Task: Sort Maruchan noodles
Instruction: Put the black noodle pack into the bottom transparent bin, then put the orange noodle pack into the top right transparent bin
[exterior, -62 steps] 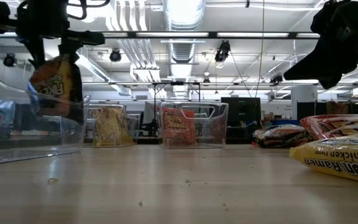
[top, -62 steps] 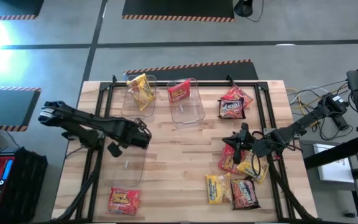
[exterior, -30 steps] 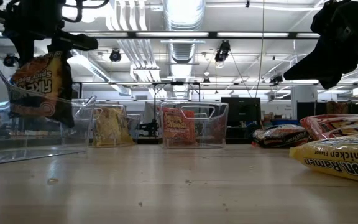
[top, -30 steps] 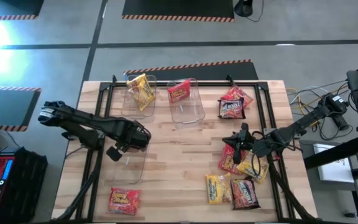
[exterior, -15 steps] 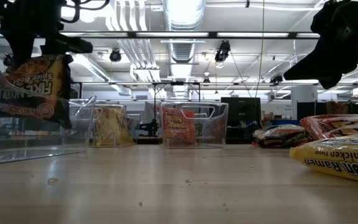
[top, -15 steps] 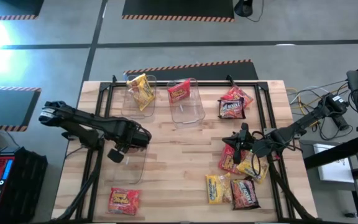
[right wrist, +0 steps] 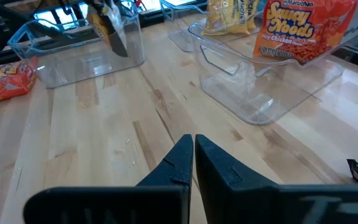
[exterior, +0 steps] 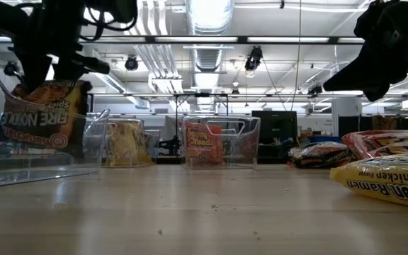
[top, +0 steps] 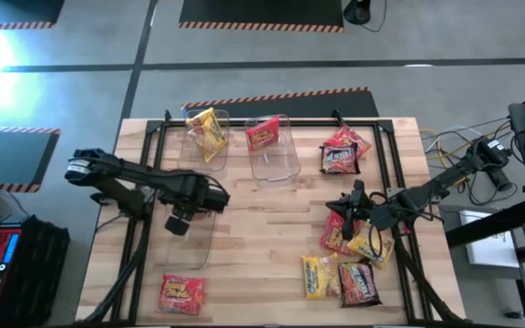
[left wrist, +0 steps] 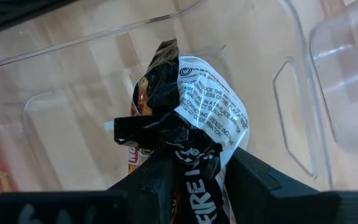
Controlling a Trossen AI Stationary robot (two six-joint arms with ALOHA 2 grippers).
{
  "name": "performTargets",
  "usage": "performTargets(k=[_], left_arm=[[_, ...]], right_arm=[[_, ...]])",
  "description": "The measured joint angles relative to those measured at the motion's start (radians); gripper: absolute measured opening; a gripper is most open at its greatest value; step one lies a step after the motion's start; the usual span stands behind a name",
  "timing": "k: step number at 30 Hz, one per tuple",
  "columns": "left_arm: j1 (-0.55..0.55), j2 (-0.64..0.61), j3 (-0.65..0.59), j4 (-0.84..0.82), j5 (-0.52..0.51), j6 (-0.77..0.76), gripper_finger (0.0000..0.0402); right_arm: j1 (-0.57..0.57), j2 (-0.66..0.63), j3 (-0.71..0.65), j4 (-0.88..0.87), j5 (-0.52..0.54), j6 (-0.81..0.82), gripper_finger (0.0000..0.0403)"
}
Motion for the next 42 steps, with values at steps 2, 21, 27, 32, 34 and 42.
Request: performTargets(k=[2,21,27,32,34,42], left_arm=[[0.021,0.015,0.0,0.0,0.0,0.015,0.0101],[0.09,0.058,-0.013,-0.004,0.017,0.092,0.0111],[0.103,0.058,-0.013,0.006,0.02,0.091,0.0156],[0.115,0.057,-0.013,0.006,0.016,0.101,0.0227],[0.121,0.056,-0.013,0.005,0.014,0.122,0.0259],[0.183,0.038,-0.013,0.003,-0.064,0.269,0.0334]], right_arm=[[0.0,0.0,0.0,0.0,0.0,0.0,0.0009],[0.0,0.0,0.0,0.0,0.0,0.0,0.0009],[0.0,0.0,0.0,0.0,0.0,0.0,0.0009],[0.0,0.0,0.0,0.0,0.0,0.0,0.0009],[0.0,0.0,0.0,0.0,0.0,0.0,0.0009],[0.0,0.0,0.0,0.0,0.0,0.0,0.0009]])
